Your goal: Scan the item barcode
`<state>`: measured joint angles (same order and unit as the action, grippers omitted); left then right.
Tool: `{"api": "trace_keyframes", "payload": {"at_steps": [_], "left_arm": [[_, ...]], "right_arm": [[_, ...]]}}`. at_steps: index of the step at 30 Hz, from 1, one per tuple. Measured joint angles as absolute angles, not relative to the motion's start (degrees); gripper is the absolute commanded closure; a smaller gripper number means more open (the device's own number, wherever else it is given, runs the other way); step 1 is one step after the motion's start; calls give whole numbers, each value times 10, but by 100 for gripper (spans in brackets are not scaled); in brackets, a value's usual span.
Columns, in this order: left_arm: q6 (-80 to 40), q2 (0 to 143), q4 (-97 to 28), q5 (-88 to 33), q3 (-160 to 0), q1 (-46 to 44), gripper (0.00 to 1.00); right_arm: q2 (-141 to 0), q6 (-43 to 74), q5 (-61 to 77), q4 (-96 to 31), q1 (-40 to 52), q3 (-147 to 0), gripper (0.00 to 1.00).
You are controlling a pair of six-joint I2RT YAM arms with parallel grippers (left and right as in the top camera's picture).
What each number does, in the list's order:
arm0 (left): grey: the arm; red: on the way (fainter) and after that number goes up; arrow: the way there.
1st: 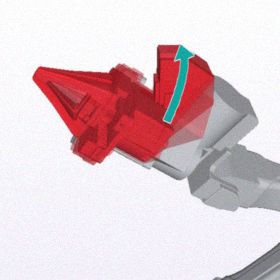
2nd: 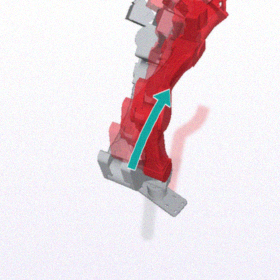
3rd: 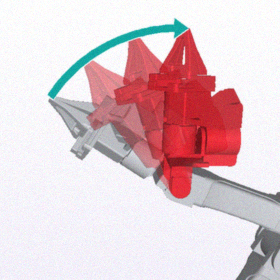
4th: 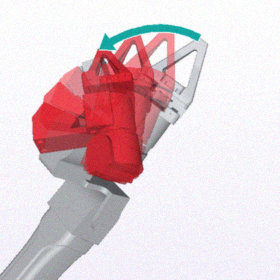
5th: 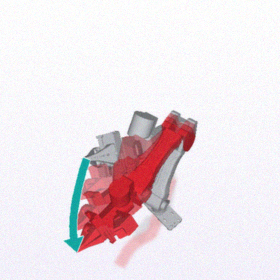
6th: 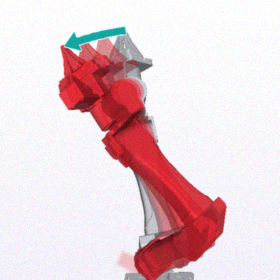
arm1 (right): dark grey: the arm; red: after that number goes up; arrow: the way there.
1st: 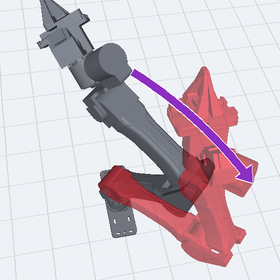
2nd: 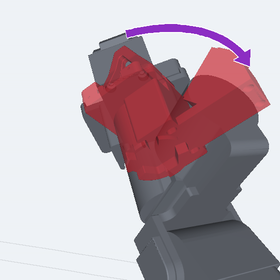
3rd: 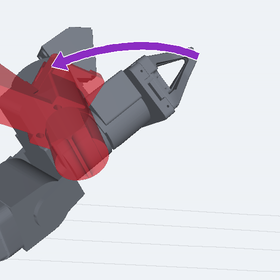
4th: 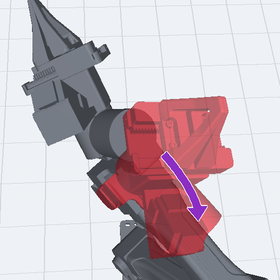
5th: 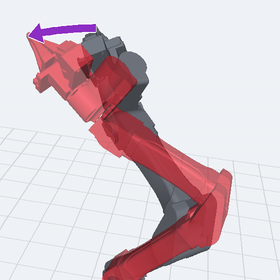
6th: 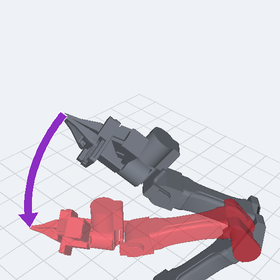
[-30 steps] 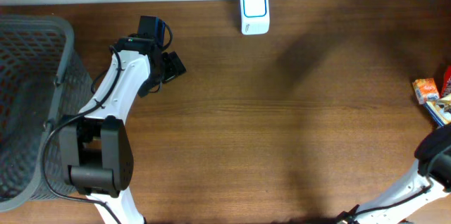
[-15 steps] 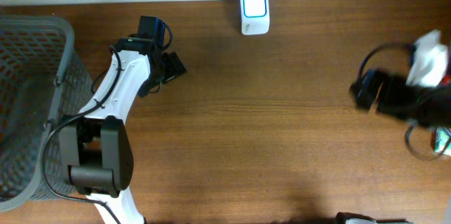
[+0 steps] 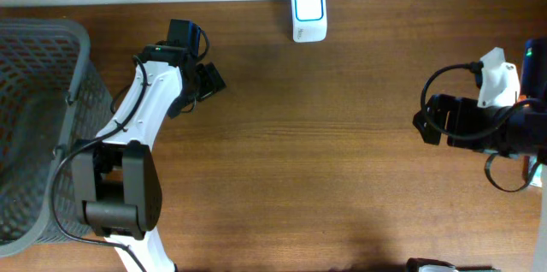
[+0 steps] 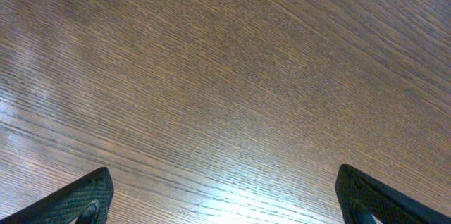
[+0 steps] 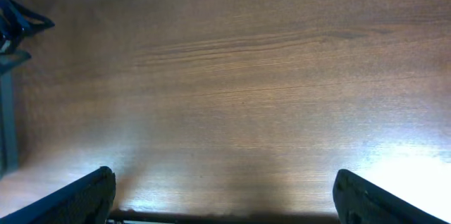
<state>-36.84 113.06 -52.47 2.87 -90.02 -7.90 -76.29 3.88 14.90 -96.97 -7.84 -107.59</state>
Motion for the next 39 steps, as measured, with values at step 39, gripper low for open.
{"api": "trace_keyframes", "payload": {"at_steps": [39], "left_arm": [[-369,1131,-525,30,-900,-79,1]], "right_arm": [[-7,15,50,48,25,-11,2]]}}
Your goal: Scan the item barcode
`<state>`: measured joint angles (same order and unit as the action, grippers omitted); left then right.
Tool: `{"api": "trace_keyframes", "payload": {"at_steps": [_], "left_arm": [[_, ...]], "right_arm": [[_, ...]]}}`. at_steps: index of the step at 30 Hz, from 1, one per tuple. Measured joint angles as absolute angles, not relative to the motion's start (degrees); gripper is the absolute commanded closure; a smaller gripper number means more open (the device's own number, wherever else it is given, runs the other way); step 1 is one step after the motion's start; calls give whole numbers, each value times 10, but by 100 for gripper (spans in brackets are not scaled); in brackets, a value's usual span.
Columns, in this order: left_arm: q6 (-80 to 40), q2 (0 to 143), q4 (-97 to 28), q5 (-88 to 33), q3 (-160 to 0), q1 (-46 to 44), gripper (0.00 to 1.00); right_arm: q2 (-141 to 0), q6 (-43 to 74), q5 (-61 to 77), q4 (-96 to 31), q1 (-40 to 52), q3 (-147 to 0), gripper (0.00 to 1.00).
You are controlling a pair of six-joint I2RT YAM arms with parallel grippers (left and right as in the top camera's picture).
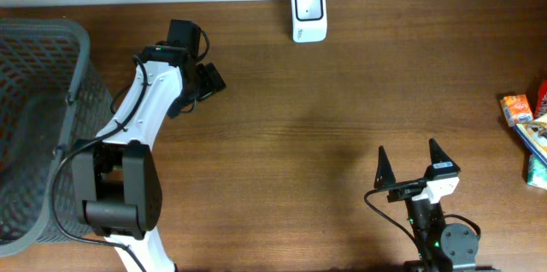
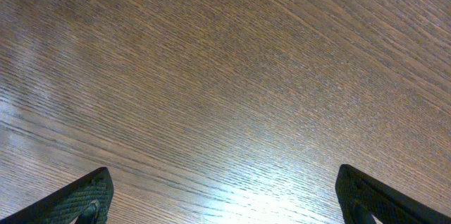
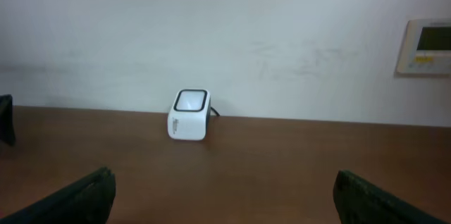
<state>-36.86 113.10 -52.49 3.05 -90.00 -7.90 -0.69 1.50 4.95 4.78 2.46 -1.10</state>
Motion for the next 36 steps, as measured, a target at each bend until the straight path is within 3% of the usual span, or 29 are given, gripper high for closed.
{"api": "trace_keyframes", "payload": {"at_steps": [6,36], "left_arm": [[-368,1131,-525,31,-900,-79,1],[-369,1131,-525,30,-900,-79,1]], "right_arm": [[-6,15,12,-45,25,-8,1],[-6,15,2,-45,25,-8,2]]}}
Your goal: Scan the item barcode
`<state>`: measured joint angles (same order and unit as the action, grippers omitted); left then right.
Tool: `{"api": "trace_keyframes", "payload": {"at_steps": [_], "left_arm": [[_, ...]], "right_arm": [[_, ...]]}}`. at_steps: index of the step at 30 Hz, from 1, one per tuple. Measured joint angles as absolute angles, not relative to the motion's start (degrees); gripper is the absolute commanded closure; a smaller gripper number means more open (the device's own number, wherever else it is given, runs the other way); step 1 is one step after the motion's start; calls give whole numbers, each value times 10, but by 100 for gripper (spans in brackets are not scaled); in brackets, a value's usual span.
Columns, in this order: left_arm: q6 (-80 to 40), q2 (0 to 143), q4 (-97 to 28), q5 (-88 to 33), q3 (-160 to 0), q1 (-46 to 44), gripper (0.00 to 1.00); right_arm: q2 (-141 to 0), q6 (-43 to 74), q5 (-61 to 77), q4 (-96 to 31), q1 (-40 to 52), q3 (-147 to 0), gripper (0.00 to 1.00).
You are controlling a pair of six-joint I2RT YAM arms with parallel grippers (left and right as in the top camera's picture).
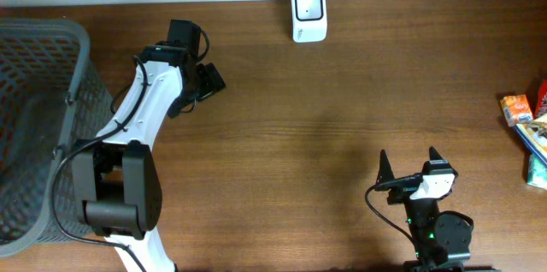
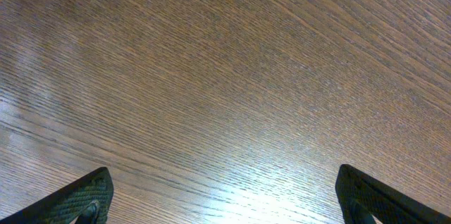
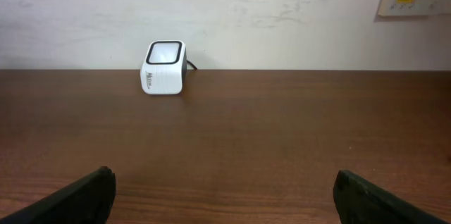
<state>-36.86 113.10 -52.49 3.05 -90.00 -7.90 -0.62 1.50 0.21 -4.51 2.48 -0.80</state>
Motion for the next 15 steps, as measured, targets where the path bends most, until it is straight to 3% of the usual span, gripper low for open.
{"api": "trace_keyframes", "payload": {"at_steps": [11,15], "left_arm": [[-368,1131,-525,32,-900,-79,1],[-332,1087,-590,48,-892,-79,1]], "right_arm": [[-6,15,2,-45,25,-8,2],[-6,15,2,-45,25,-8,2]]}}
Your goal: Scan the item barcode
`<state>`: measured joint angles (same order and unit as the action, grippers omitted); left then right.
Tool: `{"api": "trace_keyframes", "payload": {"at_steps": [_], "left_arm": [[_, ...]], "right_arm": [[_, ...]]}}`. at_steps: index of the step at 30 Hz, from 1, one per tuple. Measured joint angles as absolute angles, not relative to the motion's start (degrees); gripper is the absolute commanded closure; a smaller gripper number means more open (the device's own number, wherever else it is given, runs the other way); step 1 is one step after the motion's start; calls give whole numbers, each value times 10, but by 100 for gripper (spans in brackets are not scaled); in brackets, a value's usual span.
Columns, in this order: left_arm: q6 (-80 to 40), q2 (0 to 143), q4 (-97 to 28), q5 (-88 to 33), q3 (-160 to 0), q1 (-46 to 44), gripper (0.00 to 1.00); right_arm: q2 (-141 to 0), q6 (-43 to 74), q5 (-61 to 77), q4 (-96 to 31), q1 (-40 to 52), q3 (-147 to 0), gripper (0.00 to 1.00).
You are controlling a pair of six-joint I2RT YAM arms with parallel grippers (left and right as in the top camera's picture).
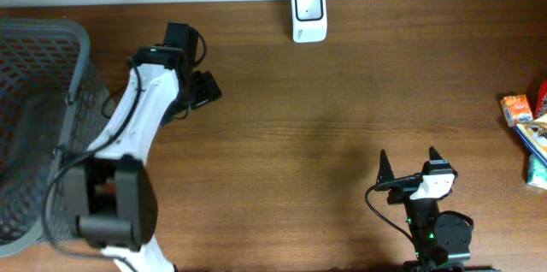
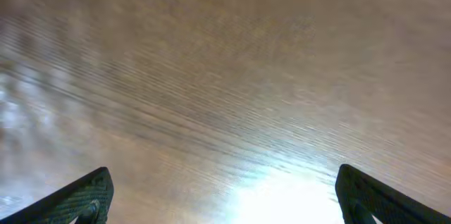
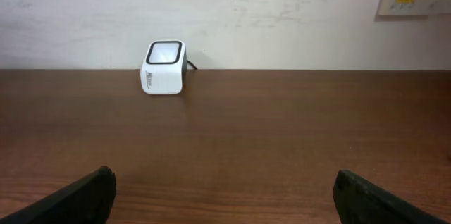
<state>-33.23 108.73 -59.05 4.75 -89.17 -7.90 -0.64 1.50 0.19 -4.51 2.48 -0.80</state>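
The white barcode scanner [image 1: 308, 14] stands at the table's far edge, its window facing up; the right wrist view has the scanner [image 3: 163, 67] ahead and to the left. Several snack packets, one of them orange [image 1: 515, 108], lie at the table's right edge. My right gripper [image 1: 408, 161] sits at the front of the table, pointing at the far wall. In its own view the right gripper [image 3: 225, 199] is open and empty. My left gripper [image 1: 208, 89] hovers at the far left. Seen from the wrist, the left gripper [image 2: 225, 199] is open over bare, blurred wood.
A grey mesh basket [image 1: 51, 26] fills the left end of the table. The white wall behind the scanner carries a small control panel. The brown wooden table [image 1: 299, 118] lies between the two arms.
My left arm has shifted a little toward the near side and its wrist view has gone blurred. The right arm, the scanner and the packets are where they were.
At first my right arm reached over the table's right end, camera facing down, covering the packets. Then it sat folded at the front edge, open and facing the scanner, with the packets uncovered. The left gripper stayed open at the far left until its small shift now.
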Motion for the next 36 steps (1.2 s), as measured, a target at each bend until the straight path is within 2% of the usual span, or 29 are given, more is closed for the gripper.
{"api": "trace_keyframes", "payload": {"at_steps": [6,9,14,19,28,36], "left_arm": [[-175,812,-561,109,-792,-142,1],[-148,673,-469,123,-622,-141,1],[-119,333,-336,118,-342,-141,1],[-115,230,-318,105,-266,-138,1],[-113,83,-208,59,-126,-59,1],[-113,11,-102,49,-39,-24,1]], "right_arm": [[-6,15,0,-45,25,-8,2],[-6,15,-1,-45,25,-8,2],[-6,15,0,-44,25,-8,2],[-6,15,0,-45,25,-8,1],[-6,15,0,-45,25,-8,1],[-6,15,0,-45,25,-8,2]]}}
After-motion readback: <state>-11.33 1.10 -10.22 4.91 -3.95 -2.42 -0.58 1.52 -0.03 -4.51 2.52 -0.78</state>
